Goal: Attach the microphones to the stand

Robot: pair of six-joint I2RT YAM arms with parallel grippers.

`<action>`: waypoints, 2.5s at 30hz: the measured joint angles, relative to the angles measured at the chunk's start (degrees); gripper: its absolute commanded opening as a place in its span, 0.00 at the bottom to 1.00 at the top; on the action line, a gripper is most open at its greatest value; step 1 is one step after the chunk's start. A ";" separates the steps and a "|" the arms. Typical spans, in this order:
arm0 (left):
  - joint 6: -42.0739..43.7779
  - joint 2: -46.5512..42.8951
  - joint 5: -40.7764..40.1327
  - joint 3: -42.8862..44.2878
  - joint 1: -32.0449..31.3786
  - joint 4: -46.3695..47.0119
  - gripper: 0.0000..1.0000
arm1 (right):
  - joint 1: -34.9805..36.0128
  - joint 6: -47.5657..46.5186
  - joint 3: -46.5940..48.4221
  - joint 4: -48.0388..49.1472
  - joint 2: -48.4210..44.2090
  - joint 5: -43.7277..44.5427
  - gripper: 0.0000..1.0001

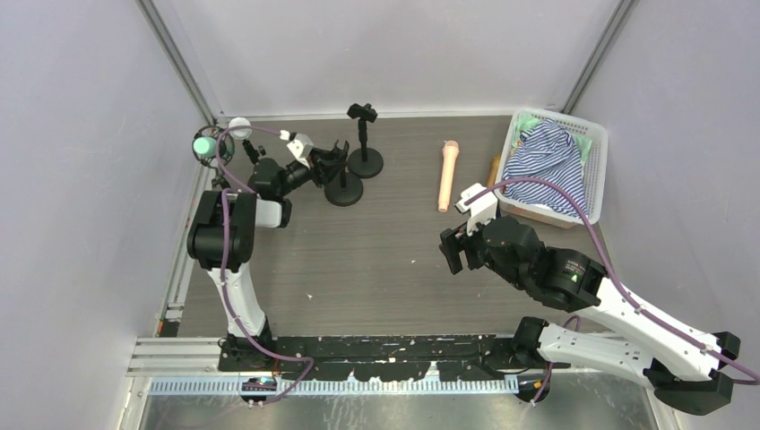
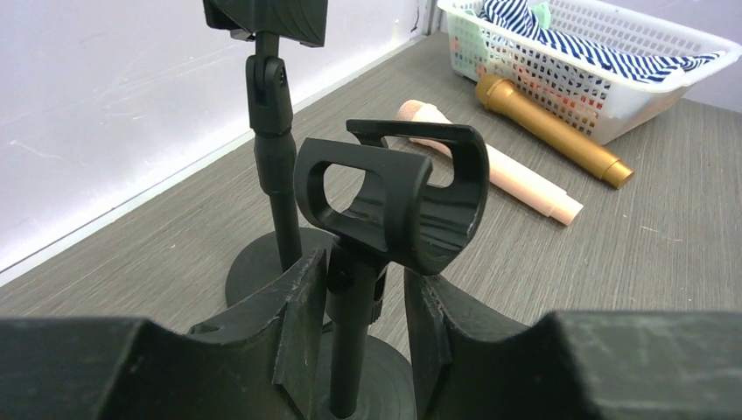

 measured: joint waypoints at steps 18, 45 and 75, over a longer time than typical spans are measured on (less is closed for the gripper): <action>6.27 -6.25 -10.32 -5.64 -4.96 -6.19 0.00 | 0.00 -0.02 -0.68 0.02 -0.04 0.02 0.80; 14.05 -19.67 -56.04 -22.14 -26.27 -11.80 0.68 | 0.00 0.00 -1.05 0.11 1.33 -0.57 0.80; 5.64 -9.42 -15.69 -15.96 -10.58 4.68 0.49 | 0.00 0.00 -1.05 -0.20 1.46 -2.01 0.81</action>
